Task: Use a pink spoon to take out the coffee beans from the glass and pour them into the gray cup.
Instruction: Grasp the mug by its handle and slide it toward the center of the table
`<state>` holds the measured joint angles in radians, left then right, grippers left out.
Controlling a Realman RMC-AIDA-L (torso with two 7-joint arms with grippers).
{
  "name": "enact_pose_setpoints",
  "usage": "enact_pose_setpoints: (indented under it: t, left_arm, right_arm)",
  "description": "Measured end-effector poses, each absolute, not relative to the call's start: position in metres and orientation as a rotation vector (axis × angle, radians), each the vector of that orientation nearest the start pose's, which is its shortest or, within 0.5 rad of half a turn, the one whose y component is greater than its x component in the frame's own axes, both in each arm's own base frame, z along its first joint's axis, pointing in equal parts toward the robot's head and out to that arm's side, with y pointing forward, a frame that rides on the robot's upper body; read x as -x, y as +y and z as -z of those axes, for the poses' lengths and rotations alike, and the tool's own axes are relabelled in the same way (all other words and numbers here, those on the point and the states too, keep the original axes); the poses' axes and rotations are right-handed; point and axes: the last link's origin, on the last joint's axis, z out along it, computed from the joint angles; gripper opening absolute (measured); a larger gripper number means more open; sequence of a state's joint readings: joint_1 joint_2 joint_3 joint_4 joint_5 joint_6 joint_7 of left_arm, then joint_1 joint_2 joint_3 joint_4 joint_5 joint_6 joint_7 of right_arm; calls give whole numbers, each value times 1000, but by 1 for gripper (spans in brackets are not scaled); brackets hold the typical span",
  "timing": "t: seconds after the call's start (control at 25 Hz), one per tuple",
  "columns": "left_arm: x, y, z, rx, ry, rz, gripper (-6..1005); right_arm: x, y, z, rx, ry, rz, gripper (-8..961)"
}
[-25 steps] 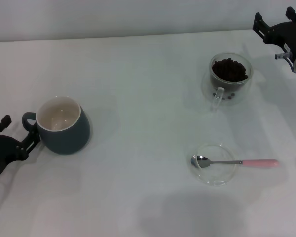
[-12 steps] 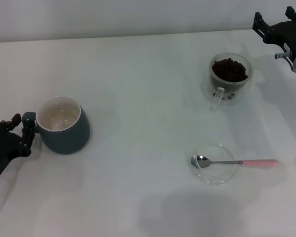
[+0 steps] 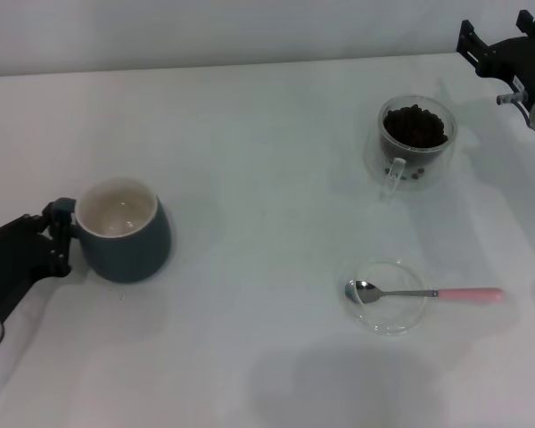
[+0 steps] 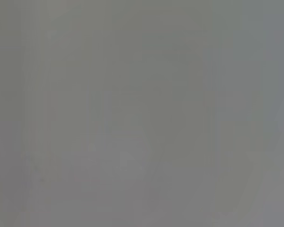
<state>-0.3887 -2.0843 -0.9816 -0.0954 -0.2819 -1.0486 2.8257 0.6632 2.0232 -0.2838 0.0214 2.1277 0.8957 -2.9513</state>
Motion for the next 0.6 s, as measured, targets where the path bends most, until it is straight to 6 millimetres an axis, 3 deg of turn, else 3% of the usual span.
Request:
enact_pose_setpoints:
  t: [0.6]
  left_arm:
    - [308, 310, 89, 2149, -506, 563, 102]
  right_arm:
    - [-336, 401, -18, 1578, 635, -500, 866]
